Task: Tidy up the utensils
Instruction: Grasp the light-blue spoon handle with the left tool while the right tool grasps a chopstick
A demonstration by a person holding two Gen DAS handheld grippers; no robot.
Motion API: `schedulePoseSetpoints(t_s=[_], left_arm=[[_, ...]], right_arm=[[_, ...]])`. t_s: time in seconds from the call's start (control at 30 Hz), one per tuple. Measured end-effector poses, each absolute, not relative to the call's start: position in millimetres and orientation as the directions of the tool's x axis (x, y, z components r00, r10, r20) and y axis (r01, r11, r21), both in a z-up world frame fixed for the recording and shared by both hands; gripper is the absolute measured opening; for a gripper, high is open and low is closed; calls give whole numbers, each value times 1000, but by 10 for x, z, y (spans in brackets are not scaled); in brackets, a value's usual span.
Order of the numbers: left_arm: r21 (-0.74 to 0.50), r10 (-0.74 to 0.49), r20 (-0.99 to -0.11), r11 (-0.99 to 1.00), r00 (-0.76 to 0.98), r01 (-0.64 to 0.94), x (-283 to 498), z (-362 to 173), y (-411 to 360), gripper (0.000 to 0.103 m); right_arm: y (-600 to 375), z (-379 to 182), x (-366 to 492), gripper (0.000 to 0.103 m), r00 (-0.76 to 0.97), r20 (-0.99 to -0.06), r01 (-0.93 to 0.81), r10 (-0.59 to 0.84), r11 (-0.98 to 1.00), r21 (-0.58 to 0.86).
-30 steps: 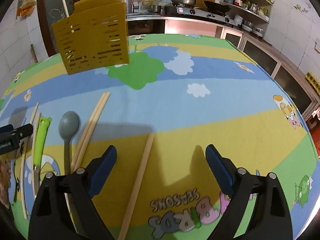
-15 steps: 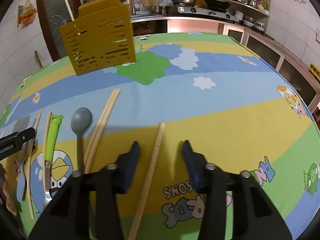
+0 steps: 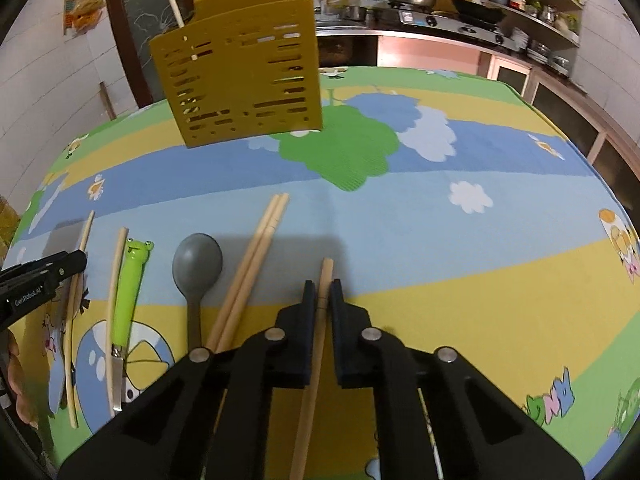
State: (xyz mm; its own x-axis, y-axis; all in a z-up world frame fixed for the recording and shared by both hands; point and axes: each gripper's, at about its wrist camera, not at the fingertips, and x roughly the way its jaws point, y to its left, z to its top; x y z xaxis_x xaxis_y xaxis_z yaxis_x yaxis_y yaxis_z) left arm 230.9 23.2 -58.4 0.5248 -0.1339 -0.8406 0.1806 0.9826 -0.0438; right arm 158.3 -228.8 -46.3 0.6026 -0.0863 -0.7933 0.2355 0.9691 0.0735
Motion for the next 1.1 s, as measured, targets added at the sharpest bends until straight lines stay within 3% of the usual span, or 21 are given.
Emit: schedulePoseSetpoints(t_s=[0.2,0.57,0.87,1.0,1.1], left_arm=[[-41,-120,-847,986,517,162,2349,-586,233,20],[-52,-125,-842,987,524,152,2389,-576,222,16],[-64,-129,-833,988,537,139,2304,-512,357,19],[-58,-110,-825,992,555,110,2224,-509,419,29],[-63,-107,-818,993,565,97,2184,-488,468,30]], right_arm=[[-2259,-460,1659,8,589,-803,227,-96,973,50],[-2300,-458,1719,8,603,-794,212,-72,975,73],[-2341,-460,1709,8,608,-792,206,-50,974,97],[-2343,-464,1699,8,611,-790,205,-48,974,99],[-2352,-465,1695,8,611,-790,206,-43,973,107]])
